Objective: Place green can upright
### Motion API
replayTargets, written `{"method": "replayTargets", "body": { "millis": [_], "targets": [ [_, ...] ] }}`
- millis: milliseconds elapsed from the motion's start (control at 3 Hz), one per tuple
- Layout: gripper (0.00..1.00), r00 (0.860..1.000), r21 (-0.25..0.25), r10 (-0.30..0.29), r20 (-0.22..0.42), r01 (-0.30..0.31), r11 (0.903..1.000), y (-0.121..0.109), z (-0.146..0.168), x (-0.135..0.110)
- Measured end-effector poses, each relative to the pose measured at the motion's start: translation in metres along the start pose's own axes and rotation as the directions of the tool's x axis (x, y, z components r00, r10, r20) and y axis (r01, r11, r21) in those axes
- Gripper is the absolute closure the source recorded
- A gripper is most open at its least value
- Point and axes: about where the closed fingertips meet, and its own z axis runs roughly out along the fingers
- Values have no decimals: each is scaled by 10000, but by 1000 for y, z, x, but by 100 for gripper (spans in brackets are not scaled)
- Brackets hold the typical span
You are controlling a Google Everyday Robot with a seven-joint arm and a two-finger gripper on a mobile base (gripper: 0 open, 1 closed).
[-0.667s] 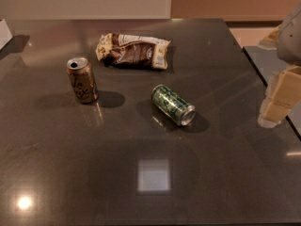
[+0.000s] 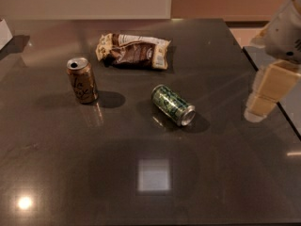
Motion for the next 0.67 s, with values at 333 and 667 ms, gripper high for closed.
{"method": "replayTargets", "body": {
  "millis": [333,667],
  "targets": [
    [0,9978,-275,656,118,-653,9975,-8,11,-34],
    [0,9885,-610,1510,26,-1506,9867,-21,28,-67]
  ]
}}
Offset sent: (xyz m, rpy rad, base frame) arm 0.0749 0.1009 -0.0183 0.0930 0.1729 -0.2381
